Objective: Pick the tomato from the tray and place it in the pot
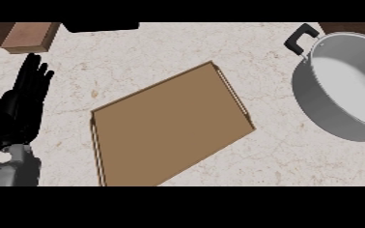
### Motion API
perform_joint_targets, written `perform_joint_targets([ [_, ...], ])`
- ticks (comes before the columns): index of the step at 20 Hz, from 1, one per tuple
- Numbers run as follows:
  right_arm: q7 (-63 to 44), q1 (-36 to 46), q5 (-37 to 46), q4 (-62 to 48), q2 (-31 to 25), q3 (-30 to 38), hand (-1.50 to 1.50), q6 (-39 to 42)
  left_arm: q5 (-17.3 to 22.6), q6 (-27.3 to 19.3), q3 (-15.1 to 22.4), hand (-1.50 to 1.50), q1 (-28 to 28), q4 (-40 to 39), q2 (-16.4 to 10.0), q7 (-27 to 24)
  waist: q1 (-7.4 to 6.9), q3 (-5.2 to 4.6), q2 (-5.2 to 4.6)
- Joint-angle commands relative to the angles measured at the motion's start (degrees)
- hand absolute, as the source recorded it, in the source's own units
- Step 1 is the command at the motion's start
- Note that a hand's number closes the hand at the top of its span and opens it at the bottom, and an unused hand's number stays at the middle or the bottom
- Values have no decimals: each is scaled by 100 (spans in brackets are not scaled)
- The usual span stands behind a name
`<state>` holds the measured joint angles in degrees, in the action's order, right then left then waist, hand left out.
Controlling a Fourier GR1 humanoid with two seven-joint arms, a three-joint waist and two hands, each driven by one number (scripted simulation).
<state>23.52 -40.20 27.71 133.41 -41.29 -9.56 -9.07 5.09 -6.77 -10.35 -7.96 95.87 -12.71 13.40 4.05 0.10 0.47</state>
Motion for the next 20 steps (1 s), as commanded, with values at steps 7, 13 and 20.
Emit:
perform_joint_targets([
  [7, -150, 334, -3862, -320, -432, 3114, 150, 1035, -15, 83, 119, 0, -223, 17, -29, 136, -307, -10, -44],
  [13, -166, 1398, -4853, -2409, -1199, 3836, 150, 2124, -105, 88, 312, 0, -248, 113, 95, 100, -477, -8, -59],
  [20, 120, 3080, -3827, -4120, -1091, 2981, 150, 1786, 3, 188, 251, 0, -421, 108, 2, 368, -585, -3, -74],
])
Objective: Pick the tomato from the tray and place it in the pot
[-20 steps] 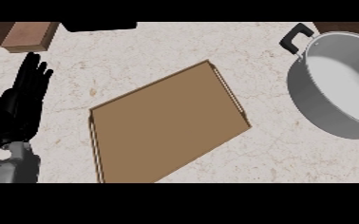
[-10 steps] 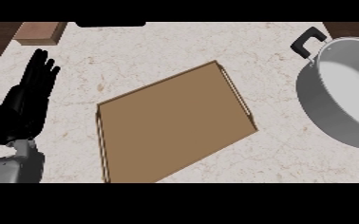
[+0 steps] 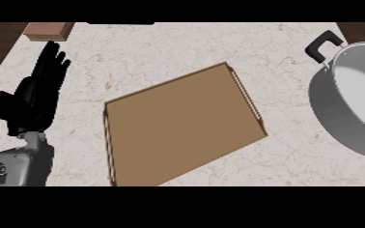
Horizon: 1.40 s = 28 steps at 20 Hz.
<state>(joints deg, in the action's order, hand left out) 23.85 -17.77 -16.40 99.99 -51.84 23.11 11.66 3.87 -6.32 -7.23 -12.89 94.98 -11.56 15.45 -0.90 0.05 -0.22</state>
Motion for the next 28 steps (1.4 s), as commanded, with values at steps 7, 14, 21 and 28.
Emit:
perform_joint_targets([
  [7, 667, 1759, 2679, -2095, 176, -904, 150, -1911, -82, -82, 132, 0, -279, -199, 158, 25, -176, 10, -54],
  [14, 1011, 3362, 3485, -4120, 866, -1766, 150, -1975, -118, -14, 15, 0, -320, -295, 44, -163, -106, 4, -27],
  [21, 1379, 4279, 3243, -5848, 777, -1826, -150, -409, -31, 92, -54, 0, -12, -324, 70, -400, -104, 4, -30],
  [28, 2031, 4581, 2307, -6381, 1266, -1358, -150, 764, -53, 44, -46, 0, -86, -155, 33, -169, -62, 10, -9],
])
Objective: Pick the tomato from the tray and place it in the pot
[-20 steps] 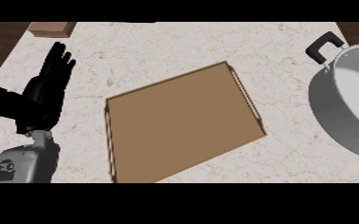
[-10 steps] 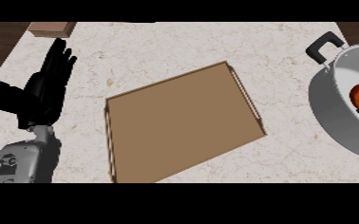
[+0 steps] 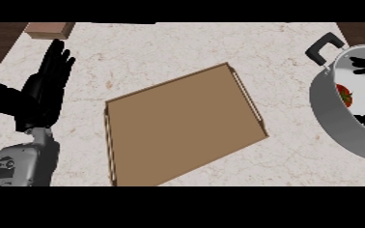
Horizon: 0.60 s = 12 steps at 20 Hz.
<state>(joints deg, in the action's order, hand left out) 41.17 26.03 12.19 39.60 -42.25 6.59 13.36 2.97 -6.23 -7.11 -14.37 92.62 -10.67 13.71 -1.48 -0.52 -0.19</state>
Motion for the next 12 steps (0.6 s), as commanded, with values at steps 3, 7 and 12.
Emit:
perform_joint_targets([
  [3, 78, 630, -1037, -909, 53, 771, -150, 1211, -97, -33, 116, 0, 19, -25, 81, -42, -23, 70, -34],
  [7, 276, 679, -1259, -1492, -202, 1001, -150, 1813, 90, 126, -121, 0, 81, -166, -49, -207, 30, 65, -33],
  [12, 367, 740, -1413, -2147, -1064, 1257, -150, 2600, -64, -99, 83, 0, 79, 131, 153, -22, -29, 84, -64],
])
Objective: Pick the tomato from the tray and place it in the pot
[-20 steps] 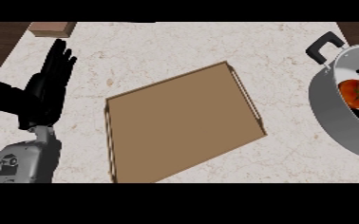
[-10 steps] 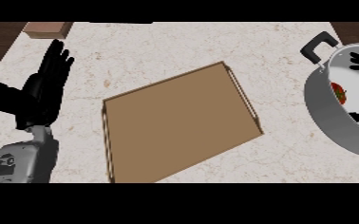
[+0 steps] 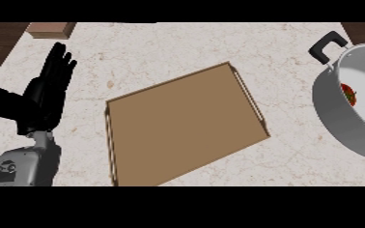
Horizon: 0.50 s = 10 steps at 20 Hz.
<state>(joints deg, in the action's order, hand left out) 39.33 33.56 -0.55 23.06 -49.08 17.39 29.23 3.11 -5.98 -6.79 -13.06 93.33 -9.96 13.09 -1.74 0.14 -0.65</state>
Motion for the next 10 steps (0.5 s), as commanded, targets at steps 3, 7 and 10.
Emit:
perform_joint_targets([
  [3, 809, -252, -136, -564, -523, 174, -150, 1184, -10, -52, 46, 0, -171, -74, 68, 96, 16, 32, -44],
  [7, 709, -300, -276, -593, -907, 265, -150, 1541, 91, 72, -91, 0, 136, 71, -39, -52, -23, 34, -27],
  [10, 533, -212, -277, -583, -944, 218, -150, 1553, 129, 90, -186, 0, -149, -45, -159, 66, -53, 43, -54],
])
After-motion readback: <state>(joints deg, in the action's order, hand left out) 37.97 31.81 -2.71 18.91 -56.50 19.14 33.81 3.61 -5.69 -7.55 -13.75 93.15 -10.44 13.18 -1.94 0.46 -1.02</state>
